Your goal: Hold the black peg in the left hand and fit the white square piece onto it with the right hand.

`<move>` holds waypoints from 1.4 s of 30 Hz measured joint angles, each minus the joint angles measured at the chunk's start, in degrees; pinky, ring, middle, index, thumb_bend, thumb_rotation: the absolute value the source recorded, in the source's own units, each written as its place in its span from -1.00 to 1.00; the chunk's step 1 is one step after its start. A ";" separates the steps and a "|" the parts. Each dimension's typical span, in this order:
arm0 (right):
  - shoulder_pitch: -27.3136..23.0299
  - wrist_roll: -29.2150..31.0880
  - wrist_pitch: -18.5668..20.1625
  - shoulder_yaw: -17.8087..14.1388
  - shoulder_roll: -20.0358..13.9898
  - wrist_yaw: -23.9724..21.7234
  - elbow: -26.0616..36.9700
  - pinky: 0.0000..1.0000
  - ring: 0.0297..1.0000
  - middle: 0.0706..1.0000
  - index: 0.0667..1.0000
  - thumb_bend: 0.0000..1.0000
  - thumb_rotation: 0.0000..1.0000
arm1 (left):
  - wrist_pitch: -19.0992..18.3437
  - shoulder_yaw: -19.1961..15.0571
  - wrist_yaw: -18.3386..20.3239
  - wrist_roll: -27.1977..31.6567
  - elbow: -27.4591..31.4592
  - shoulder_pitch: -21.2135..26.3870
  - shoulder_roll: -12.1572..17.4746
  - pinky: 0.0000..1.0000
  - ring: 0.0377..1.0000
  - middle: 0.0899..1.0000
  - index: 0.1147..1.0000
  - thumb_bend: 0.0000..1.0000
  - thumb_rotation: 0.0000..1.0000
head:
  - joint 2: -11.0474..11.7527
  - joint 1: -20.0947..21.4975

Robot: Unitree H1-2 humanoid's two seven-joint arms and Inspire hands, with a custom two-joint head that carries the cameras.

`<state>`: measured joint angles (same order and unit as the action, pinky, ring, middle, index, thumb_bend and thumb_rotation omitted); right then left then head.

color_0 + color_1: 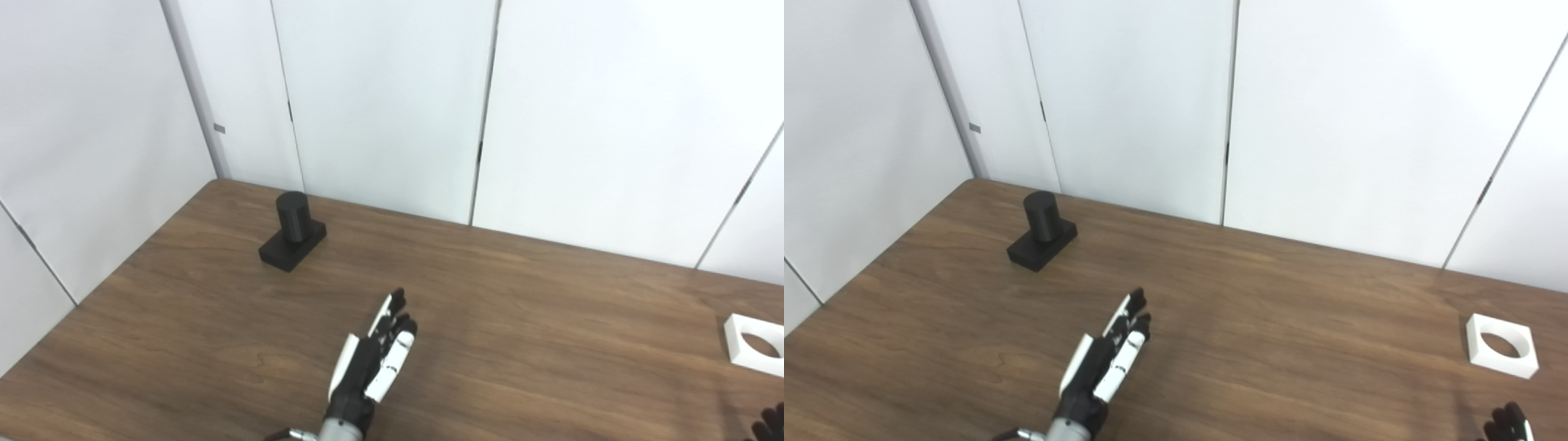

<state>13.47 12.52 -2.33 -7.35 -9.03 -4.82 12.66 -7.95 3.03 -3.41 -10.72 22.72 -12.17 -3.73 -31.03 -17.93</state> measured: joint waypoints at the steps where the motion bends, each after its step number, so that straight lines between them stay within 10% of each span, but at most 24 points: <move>1: 0.00 -0.06 0.09 0.01 0.02 0.02 0.03 1.00 1.00 1.00 1.00 0.40 1.00 | -1.27 -0.07 0.09 -1.54 1.77 0.04 0.10 0.87 0.88 0.95 1.00 -0.23 -0.05 | 0.00 0.00; 10: 0.25 -0.46 0.95 0.26 0.26 0.78 0.87 1.00 1.00 1.00 1.00 0.39 1.00 | -13.03 -6.58 5.90 -14.02 13.63 1.19 7.85 0.64 0.80 0.92 0.89 0.03 0.14 | 0.00 -0.62; 17: 0.48 -0.65 0.65 0.59 0.23 0.94 0.44 1.00 1.00 1.00 1.00 0.36 1.00 | -18.54 -10.69 7.23 -21.67 14.45 2.27 13.87 0.87 0.96 0.95 0.84 0.35 0.31 | 0.26 -0.62; 28: 0.40 -1.34 0.41 1.01 0.23 1.01 0.46 1.00 1.00 0.99 1.00 0.38 1.00 | -18.99 -14.66 5.85 -32.79 1.66 9.71 19.29 0.62 0.87 0.89 0.70 0.59 0.41 | 0.44 -0.26; 42: 0.45 -1.74 -0.10 1.42 0.29 1.04 0.21 1.00 1.00 0.99 1.00 0.41 1.00 | -18.89 -10.80 3.34 -41.98 -14.48 16.84 25.12 0.98 0.91 0.83 0.61 0.82 0.42 | 0.35 0.62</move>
<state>13.91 10.77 -2.42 -5.93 -8.75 -3.78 12.87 -26.85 -7.77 -0.07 -52.70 8.24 4.67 21.40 -30.67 -17.31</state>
